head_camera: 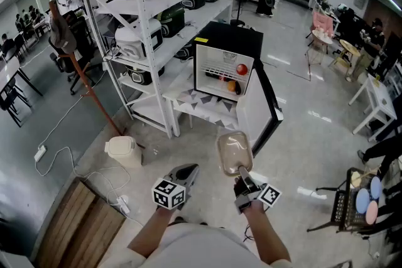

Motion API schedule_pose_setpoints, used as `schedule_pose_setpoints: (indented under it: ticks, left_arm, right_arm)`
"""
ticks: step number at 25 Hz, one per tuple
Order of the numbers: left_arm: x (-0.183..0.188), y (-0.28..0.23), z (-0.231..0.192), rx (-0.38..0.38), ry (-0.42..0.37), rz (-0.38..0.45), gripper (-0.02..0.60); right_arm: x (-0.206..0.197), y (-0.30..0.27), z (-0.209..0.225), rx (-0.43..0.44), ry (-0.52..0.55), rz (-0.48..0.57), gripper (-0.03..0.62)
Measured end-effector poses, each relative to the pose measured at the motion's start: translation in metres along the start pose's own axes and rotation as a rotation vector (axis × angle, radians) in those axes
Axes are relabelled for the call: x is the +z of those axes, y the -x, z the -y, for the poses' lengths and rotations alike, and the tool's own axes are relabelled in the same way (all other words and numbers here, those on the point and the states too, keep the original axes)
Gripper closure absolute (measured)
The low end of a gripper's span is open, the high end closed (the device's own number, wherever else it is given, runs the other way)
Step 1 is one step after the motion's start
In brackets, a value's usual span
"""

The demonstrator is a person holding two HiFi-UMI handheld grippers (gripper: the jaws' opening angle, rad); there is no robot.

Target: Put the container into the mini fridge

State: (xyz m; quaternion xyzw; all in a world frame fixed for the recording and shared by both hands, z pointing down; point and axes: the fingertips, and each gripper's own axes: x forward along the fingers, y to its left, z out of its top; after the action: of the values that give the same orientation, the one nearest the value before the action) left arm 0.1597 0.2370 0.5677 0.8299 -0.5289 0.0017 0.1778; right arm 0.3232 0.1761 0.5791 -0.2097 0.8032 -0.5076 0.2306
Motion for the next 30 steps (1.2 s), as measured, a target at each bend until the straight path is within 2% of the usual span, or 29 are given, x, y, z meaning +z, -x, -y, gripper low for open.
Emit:
schedule_pose_setpoints:
  ticks: [18, 30]
  left_arm:
    - [-0.003, 0.005, 0.006, 0.017, 0.004, 0.007, 0.578]
    - [-0.004, -0.006, -0.027, 0.027, 0.020, -0.001, 0.578]
  right_arm:
    - [-0.002, 0.002, 0.007, -0.004, -0.019, -0.021, 0.370]
    - [-0.004, -0.033, 0.023, -0.037, -0.014, -0.032, 0.370]
